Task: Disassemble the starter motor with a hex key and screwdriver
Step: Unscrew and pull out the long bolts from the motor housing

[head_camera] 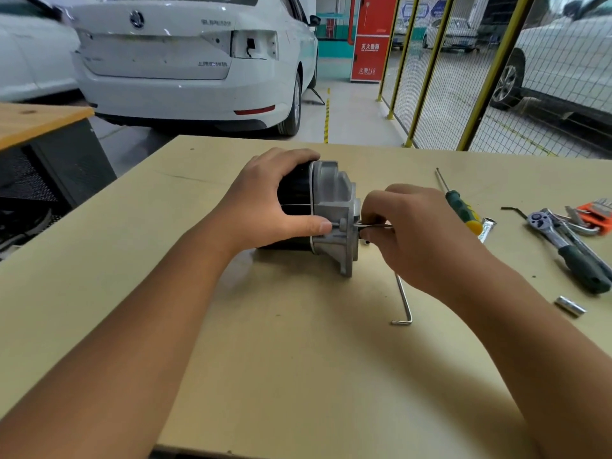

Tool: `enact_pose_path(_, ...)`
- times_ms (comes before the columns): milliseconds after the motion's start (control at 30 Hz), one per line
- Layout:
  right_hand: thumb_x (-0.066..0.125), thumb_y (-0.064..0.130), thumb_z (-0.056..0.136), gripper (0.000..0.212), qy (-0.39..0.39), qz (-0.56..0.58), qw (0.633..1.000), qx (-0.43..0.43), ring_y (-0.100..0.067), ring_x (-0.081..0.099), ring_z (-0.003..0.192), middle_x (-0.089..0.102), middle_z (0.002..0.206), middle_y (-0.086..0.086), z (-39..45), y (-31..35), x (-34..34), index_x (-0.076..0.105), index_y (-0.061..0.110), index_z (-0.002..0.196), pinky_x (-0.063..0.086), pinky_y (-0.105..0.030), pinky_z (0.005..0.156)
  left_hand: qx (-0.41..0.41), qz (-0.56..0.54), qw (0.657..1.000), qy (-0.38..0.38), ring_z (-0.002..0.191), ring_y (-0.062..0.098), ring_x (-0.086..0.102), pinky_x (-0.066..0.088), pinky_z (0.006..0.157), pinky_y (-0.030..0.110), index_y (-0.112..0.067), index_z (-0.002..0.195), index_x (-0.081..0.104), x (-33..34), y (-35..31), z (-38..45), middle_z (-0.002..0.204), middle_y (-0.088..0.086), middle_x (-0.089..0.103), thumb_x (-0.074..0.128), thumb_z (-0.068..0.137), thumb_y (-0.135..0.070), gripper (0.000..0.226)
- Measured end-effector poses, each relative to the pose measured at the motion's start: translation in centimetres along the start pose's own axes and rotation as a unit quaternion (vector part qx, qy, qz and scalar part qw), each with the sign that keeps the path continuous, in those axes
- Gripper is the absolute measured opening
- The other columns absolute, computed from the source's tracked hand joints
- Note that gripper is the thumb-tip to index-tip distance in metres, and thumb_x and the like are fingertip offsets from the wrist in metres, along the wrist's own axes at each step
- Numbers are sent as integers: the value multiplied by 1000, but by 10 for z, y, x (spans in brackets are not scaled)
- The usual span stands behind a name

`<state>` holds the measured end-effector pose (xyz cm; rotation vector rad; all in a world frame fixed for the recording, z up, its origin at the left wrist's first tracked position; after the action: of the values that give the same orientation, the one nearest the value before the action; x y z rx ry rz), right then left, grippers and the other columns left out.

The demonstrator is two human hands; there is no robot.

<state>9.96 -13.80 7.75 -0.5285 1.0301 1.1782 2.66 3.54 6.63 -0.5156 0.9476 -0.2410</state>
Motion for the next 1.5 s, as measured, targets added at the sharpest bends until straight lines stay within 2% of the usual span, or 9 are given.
enact_pose_path(100,67,14,94,8,-17,31,999,9,-25,55,79,54,95,-2,-3,-1,-1,74,15,97,46,-33,65,-5,-17,1000,-11,124,17,54,46,108,45,-34,143,56,0,1,0,132,-10,59,78,72,-59,78)
enact_pose_path(267,58,16,100,20,-1,13,1000,21,-25,57,86,55,103,-3,-1,-5,4,76,8,99,49,-37,75,-7,-14,1000,-17,123,20,55,46,108,46,-30,142,58,-1,-2,0,131,-5,60,77,73,-53,75)
enact_pose_path(433,63,17,97,14,7,-1,1000,-1,-29,60,83,61,101,-3,0,-1,1,75,10,98,54,-45,73,-9,-14,1000,-15,123,19,55,46,108,45,-31,142,58,-1,-3,0,132,-6,60,78,71,-52,77)
enact_pose_path(733,66,18,95,3,0,-28,1000,5,-28,56,72,59,80,0,-2,0,-2,67,18,92,51,-40,64,-10,-24,999,-22,122,19,56,46,108,47,-30,141,60,0,1,1,128,-7,61,72,81,-53,65)
enact_pose_path(833,66,16,95,8,-1,17,1000,2,-26,57,77,58,89,-2,-1,-2,-5,73,15,96,52,-42,67,-10,-22,999,-27,122,19,56,46,108,46,-29,140,60,0,0,1,128,-8,62,72,81,-53,65)
enact_pose_path(1000,55,17,101,21,21,13,1000,19,-23,56,84,54,100,-3,-2,-5,2,75,11,102,50,-36,74,-9,-26,999,-31,122,18,56,46,108,46,-30,140,61,-1,-1,0,128,-8,62,73,80,-52,64)
enact_pose_path(1167,63,20,97,10,15,-20,1000,7,-28,60,82,59,97,0,-1,-2,0,72,15,97,53,-44,73,-16,-28,999,-26,123,17,56,47,108,46,-31,140,60,0,0,1,129,-9,61,72,81,-53,64)
enact_pose_path(1367,69,21,93,7,-7,-39,999,11,-27,55,70,59,77,2,-3,-5,-1,63,21,89,45,-35,60,-14,-30,999,-22,123,17,56,48,106,46,-31,140,60,0,1,1,129,-9,61,73,80,-53,65)
enact_pose_path(1500,72,14,91,2,-3,47,999,9,-19,53,75,60,85,0,-1,-8,-3,73,15,91,39,-27,62,-11,-29,999,-21,123,17,55,47,108,45,-30,140,60,0,-1,1,129,-9,61,73,80,-52,66)
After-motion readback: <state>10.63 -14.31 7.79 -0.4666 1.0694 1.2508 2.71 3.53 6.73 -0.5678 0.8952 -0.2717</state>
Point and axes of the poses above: each hand's wrist, its own z-axis towards the middle knuckle, its own x-axis out of the palm, y = z × x, the point moved 8 cm from there along z, towards the middle knuckle
